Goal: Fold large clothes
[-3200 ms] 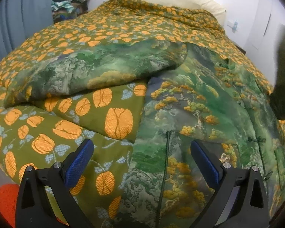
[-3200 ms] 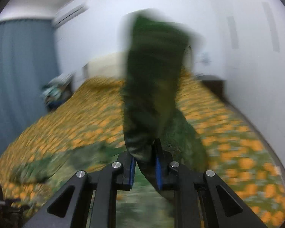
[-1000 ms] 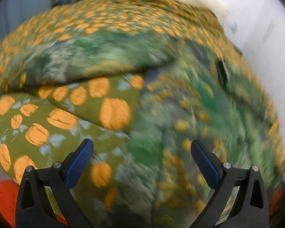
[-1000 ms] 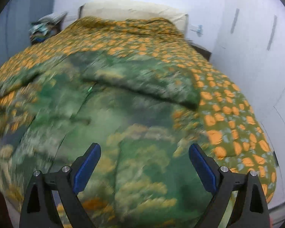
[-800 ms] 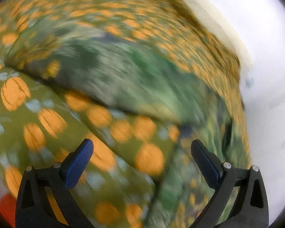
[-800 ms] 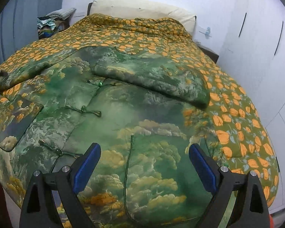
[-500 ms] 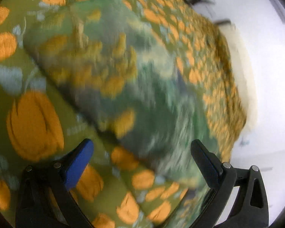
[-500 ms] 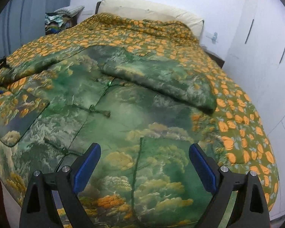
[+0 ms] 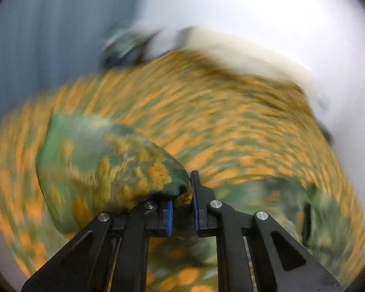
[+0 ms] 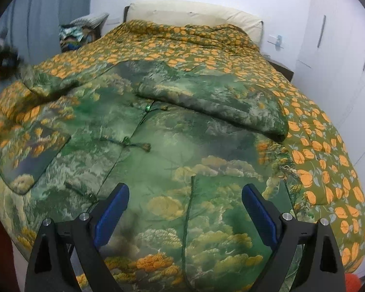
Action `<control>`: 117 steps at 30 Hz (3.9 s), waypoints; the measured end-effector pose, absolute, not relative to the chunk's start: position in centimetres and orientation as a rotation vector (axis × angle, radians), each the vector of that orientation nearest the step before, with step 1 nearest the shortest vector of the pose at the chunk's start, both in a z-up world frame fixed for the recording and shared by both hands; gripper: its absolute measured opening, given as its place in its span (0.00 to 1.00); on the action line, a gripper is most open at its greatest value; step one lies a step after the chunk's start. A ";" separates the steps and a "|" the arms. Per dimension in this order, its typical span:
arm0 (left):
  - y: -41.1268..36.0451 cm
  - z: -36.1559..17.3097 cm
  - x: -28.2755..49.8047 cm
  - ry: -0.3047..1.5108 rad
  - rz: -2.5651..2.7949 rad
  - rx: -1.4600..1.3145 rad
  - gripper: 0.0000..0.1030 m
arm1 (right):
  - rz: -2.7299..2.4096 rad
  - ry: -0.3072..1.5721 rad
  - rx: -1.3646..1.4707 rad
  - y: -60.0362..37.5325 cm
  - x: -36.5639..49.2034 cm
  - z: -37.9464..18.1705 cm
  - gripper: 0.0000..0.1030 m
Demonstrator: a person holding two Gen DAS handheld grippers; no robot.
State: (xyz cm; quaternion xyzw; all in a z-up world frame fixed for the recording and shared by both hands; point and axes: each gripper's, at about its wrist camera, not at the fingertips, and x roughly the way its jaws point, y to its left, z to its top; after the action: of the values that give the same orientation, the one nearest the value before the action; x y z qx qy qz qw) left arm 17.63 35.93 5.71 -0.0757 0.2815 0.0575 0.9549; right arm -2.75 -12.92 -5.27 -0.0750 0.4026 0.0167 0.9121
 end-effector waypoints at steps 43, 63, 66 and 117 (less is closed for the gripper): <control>16.8 -8.1 7.7 0.845 -0.173 -0.009 0.98 | -0.116 0.714 -0.077 -18.6 -2.2 -3.0 0.90; 14.8 -14.1 6.5 0.911 -0.196 0.110 1.00 | -0.125 0.945 -0.010 -19.9 0.3 -10.4 0.94; 14.7 -14.1 6.5 0.910 -0.198 0.121 1.00 | -0.125 0.947 -0.008 -20.0 0.4 -10.6 0.94; 14.9 -14.0 6.0 0.918 -0.187 0.115 1.00 | -0.142 0.951 -0.038 -19.6 0.4 -10.9 0.97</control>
State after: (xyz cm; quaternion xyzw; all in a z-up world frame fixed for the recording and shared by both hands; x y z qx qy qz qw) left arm 6.03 14.89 -14.04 0.0552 0.4423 -0.0902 0.8906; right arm 0.39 -19.57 -10.90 -0.0181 0.4572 -0.0683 0.8866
